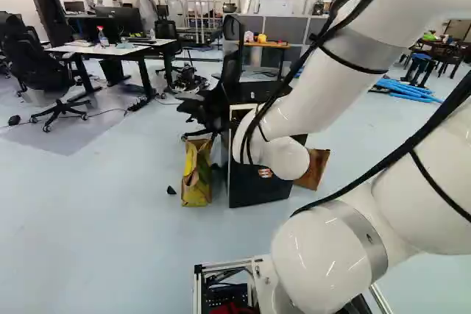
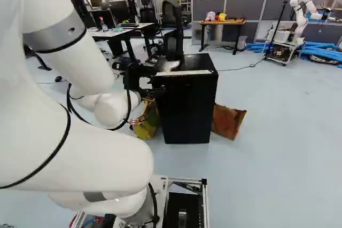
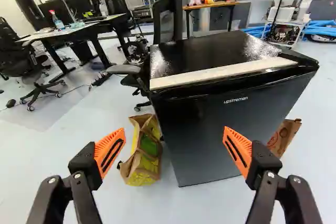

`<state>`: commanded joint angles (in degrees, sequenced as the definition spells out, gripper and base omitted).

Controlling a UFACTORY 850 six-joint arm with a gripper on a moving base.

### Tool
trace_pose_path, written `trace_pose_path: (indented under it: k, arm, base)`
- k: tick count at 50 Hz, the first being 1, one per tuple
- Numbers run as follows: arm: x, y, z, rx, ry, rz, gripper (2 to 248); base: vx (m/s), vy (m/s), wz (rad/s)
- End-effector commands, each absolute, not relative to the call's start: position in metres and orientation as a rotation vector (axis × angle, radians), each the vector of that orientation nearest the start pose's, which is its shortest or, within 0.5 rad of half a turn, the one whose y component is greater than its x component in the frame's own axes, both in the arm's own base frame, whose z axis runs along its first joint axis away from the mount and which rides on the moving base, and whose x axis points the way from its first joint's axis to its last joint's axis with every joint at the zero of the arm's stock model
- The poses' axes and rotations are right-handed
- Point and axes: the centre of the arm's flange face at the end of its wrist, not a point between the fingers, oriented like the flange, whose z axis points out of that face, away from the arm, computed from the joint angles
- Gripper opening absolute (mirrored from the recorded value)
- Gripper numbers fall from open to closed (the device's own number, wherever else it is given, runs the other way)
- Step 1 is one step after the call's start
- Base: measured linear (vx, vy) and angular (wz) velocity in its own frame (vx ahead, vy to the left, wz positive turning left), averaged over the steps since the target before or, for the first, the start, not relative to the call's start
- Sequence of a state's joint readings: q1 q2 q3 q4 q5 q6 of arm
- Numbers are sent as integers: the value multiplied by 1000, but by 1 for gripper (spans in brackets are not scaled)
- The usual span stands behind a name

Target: Grab a drink from the fridge

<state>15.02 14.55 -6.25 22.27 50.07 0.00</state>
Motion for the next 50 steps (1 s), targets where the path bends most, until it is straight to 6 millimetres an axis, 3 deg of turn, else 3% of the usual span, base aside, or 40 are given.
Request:
trace_pose_path:
  k: [27,50]
  arm:
    - [266,60,358,-2548,512,-1700,247]
    - [267,80,340,-2607,573,-1663,247]
  base:
    - [0,0,0]
    - [0,0,0]
